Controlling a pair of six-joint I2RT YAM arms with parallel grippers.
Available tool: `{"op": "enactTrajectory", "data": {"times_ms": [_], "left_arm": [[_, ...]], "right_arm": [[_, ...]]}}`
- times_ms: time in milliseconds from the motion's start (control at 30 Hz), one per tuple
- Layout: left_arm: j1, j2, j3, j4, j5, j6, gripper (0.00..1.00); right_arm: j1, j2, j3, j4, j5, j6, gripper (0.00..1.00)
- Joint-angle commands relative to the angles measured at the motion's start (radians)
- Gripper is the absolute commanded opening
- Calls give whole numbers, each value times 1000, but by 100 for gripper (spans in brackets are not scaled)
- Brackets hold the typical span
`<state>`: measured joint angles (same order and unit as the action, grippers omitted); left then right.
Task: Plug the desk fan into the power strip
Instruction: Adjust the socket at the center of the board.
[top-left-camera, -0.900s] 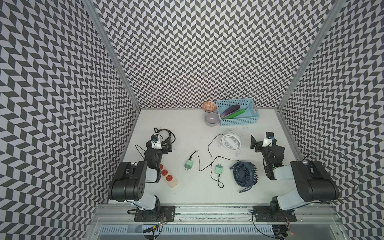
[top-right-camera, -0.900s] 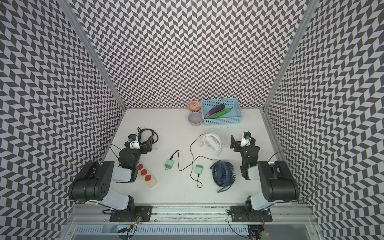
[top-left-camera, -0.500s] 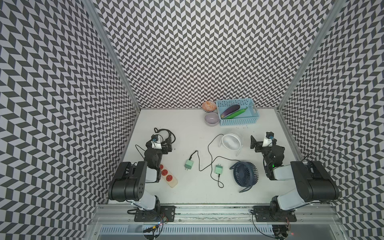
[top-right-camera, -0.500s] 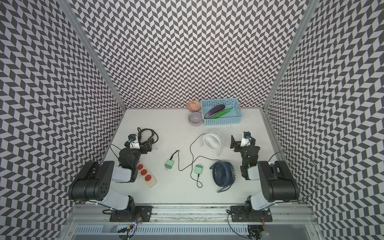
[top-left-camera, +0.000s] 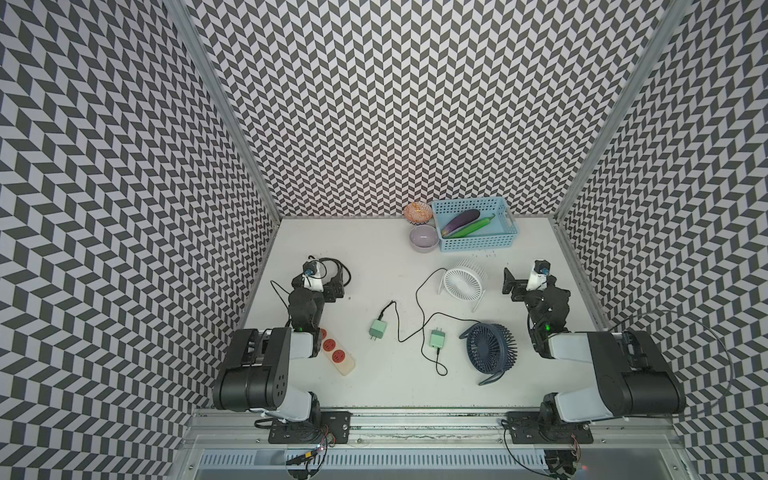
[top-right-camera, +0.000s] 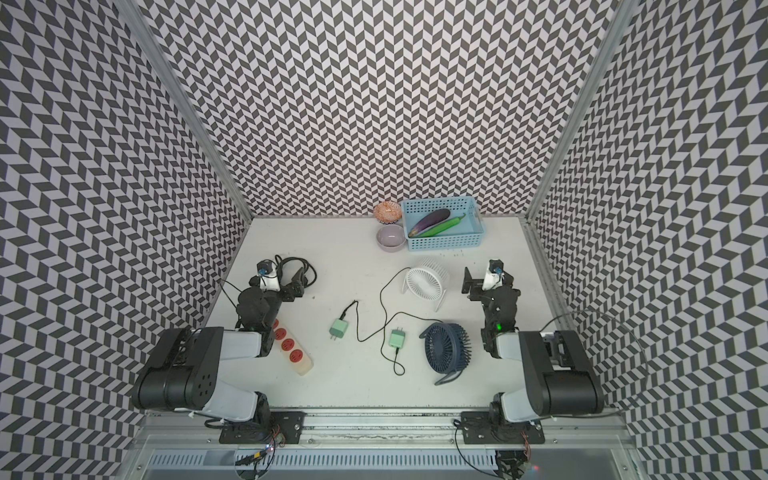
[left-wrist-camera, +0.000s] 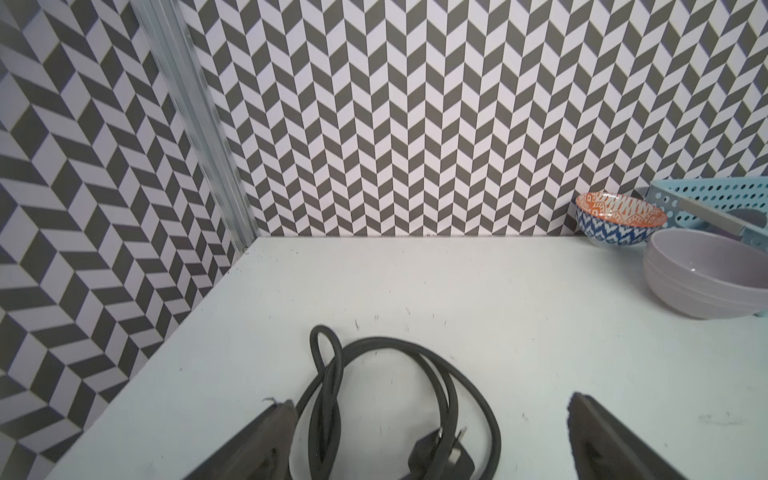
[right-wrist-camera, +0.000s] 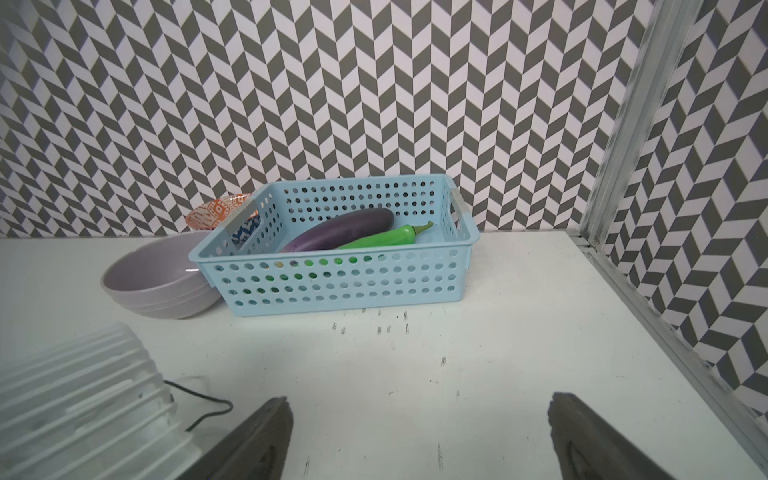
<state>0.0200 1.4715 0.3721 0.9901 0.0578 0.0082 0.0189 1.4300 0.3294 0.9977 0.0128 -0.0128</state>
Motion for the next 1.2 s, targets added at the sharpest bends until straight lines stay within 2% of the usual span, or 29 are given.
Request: {"op": "enactTrajectory", "data": {"times_ms": [0,233,367,567,733,867,1067,1167], "left_arm": [[-5,-74,97,-221,18,-1,100],[-3,-224,280,-622,15,-45,100],[-5,-265,411,-878,-13,-65,100],[-6,-330,492,-1145,-56,-84,100],[1,-359,452,-1220,-47,-78,100],[14,-348,451,-1271,-46,-55,100],[12,-308,501,-1460,-57,-44,100],[16,-305,468,-1458,-53,-67,100]], "right_arm": [[7,-90,37,-88,51,33,100],[47,-268,152,-426,70,91,100],[56,-363,195,-546,52,144,100],[56,-456,265,-729,118,245,100],[63,-526,276,-827,202,370,100],[98,-546,257,-838,232,334,100],[124,-555,233,-844,246,311,100],[127,-565,205,-823,262,310,100]]}}
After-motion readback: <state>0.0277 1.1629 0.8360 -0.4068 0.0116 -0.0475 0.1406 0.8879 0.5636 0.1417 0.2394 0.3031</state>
